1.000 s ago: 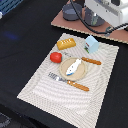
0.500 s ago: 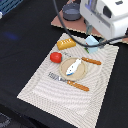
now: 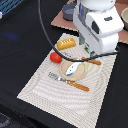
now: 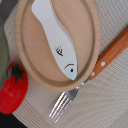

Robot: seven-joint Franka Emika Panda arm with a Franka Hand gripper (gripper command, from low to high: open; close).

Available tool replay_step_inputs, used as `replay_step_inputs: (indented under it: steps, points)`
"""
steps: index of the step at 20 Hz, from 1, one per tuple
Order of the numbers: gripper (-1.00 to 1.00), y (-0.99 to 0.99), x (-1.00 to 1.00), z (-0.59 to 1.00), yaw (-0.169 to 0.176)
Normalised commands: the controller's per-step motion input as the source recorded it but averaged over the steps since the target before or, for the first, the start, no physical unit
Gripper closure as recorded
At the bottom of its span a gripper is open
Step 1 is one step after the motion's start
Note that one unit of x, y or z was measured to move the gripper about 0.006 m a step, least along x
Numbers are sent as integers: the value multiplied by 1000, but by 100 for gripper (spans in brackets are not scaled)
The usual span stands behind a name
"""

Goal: Interact with the objects in diverse but meaningful ways.

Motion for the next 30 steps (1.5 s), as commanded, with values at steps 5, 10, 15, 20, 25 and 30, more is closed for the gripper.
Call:
replay_step_inputs:
  steps: [5, 10, 15, 20, 25, 30]
  points:
    - [-100, -172, -22, -339, 14]
    - [-100, -284, -197, -419, 31]
    - [-100, -181, -290, -378, 130]
    - [-100, -97, -357, -361, 138]
    - [-100, -88, -236, -309, 88]
    - [-100, -47, -127, -330, 56]
